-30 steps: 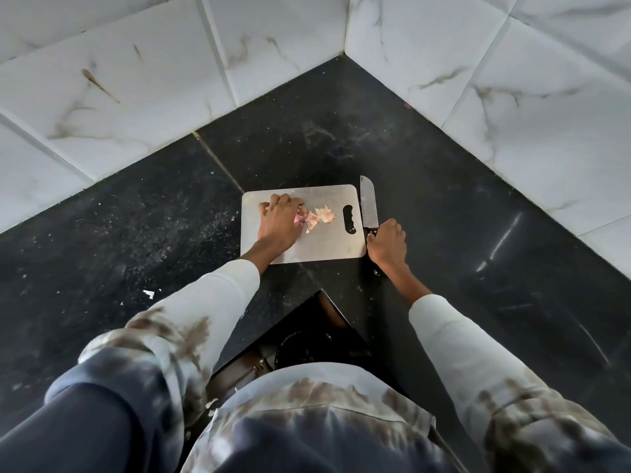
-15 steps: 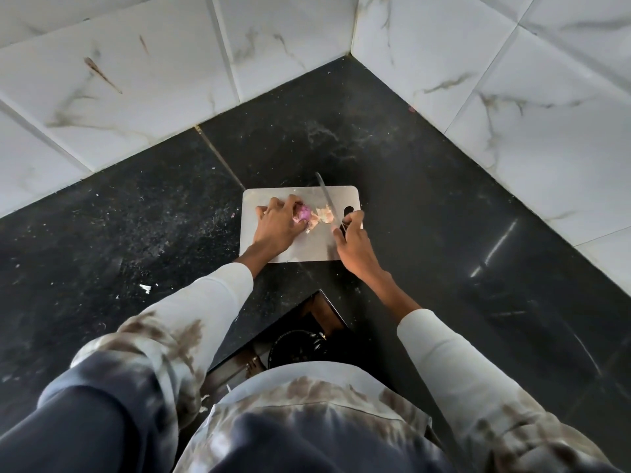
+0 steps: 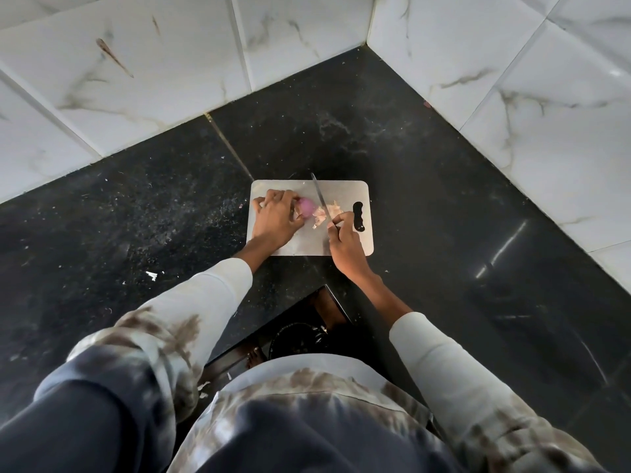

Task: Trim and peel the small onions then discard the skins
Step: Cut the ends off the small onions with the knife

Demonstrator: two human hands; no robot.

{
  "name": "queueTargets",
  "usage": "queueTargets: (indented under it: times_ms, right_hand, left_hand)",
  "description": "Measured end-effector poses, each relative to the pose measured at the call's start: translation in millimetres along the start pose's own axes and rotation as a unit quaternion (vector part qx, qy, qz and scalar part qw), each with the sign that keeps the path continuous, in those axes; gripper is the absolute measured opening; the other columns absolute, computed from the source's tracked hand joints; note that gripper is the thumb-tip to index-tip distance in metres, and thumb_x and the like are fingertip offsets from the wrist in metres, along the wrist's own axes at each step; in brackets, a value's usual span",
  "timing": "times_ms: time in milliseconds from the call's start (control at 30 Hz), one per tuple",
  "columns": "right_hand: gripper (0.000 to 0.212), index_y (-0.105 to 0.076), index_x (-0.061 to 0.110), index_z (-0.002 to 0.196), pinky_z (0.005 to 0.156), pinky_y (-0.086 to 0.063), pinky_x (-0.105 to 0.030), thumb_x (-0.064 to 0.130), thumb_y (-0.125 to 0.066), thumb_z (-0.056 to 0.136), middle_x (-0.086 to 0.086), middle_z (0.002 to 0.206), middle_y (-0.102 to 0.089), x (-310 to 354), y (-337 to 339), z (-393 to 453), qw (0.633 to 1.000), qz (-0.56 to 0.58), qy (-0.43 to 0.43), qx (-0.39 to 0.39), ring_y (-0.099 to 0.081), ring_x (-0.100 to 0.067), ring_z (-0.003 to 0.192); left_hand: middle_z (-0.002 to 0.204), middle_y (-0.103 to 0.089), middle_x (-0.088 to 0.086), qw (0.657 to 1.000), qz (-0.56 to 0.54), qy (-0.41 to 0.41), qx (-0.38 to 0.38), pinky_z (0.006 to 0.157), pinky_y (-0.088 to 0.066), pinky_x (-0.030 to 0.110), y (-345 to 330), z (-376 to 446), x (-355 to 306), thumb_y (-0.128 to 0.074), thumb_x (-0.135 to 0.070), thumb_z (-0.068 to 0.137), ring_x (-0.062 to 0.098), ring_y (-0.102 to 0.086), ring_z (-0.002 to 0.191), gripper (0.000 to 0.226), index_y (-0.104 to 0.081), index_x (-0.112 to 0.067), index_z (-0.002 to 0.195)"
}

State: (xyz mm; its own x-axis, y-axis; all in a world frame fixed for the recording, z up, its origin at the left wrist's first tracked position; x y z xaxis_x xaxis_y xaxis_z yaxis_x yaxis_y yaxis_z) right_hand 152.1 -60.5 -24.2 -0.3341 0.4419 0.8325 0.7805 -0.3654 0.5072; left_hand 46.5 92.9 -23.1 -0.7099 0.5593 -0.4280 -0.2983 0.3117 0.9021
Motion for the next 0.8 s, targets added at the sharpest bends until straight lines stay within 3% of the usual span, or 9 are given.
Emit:
queueTargets:
  times_ms: [133,333,500,600,733,800]
  right_hand:
    - [0.022,-0.033,0.015,0.131,0.060,-0.050,-0.033,0.017,-0.045,0.112,0.001,0.096,-0.061,-1,-10,3,1.000,-0.009,-0.005,0.024,-0.065,-0.018,0.075]
    - [0.023,-0.033,0.018,0.132,0.062,-0.050,-0.040,0.021,-0.045,0.112,0.000,0.088,-0.061,1,-16,6,0.999,-0.011,-0.007,0.041,-0.063,-0.021,0.072]
    - [0.022,-0.036,0.011,0.132,0.054,-0.040,-0.026,0.015,-0.044,0.112,0.007,0.079,-0.055,3,-9,4,1.000,0.012,0.006,0.012,-0.054,-0.011,0.062]
    - [0.022,-0.036,0.013,0.133,0.057,-0.045,-0.037,0.015,-0.043,0.113,0.006,0.085,-0.056,5,0,3,0.999,0.030,0.014,-0.016,-0.058,-0.023,0.067]
    - [0.023,-0.037,0.012,0.135,0.075,-0.058,-0.054,0.019,-0.040,0.114,0.013,0.096,-0.057,7,9,4,0.998,0.049,0.005,-0.041,-0.068,-0.034,0.087]
    - [0.019,-0.038,0.013,0.133,0.076,-0.056,-0.060,0.018,-0.040,0.114,0.002,0.095,-0.059,6,11,3,0.998,0.050,-0.001,-0.047,-0.066,-0.045,0.094]
  left_hand:
    - [0.146,-0.062,0.004,1.000,0.010,-0.008,0.001,0.118,-0.030,0.056,-1,3,-4,-0.077,-0.046,0.091,0.027,-0.045,0.142,0.057,-0.059,-0.022,0.139]
    - [0.144,-0.062,0.005,1.000,0.004,-0.008,-0.012,0.113,-0.034,0.050,-1,5,-12,-0.079,-0.033,0.092,0.027,-0.051,0.134,0.054,-0.061,-0.018,0.140]
    - [0.136,-0.069,0.005,0.998,-0.053,-0.009,-0.033,0.111,-0.036,0.046,3,10,-10,-0.078,-0.024,0.092,0.028,-0.058,0.128,0.047,-0.065,-0.018,0.137]
    - [0.132,-0.071,0.006,0.996,-0.084,-0.014,-0.039,0.112,-0.038,0.046,7,15,-16,-0.079,-0.024,0.092,0.026,-0.061,0.124,0.048,-0.063,-0.019,0.137]
    - [0.127,-0.072,0.004,0.996,-0.088,-0.015,-0.024,0.113,-0.038,0.045,0,20,-27,-0.081,-0.015,0.090,0.026,-0.064,0.119,0.047,-0.063,-0.021,0.133]
    - [0.126,-0.073,0.004,0.997,-0.072,-0.008,-0.016,0.113,-0.038,0.045,-6,19,-27,-0.082,-0.014,0.089,0.026,-0.066,0.117,0.048,-0.062,-0.022,0.132]
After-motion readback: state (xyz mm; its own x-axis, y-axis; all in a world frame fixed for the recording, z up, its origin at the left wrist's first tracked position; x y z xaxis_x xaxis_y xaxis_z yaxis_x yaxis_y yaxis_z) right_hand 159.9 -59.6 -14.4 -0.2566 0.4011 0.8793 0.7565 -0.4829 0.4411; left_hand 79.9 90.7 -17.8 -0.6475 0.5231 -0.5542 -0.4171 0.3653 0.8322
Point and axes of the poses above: each hand's wrist, its own z-axis towards the middle knuckle, its own y-axis out of the back of the hand, x = y × z, the point moved 10 cm from there along z, towards the middle knuckle
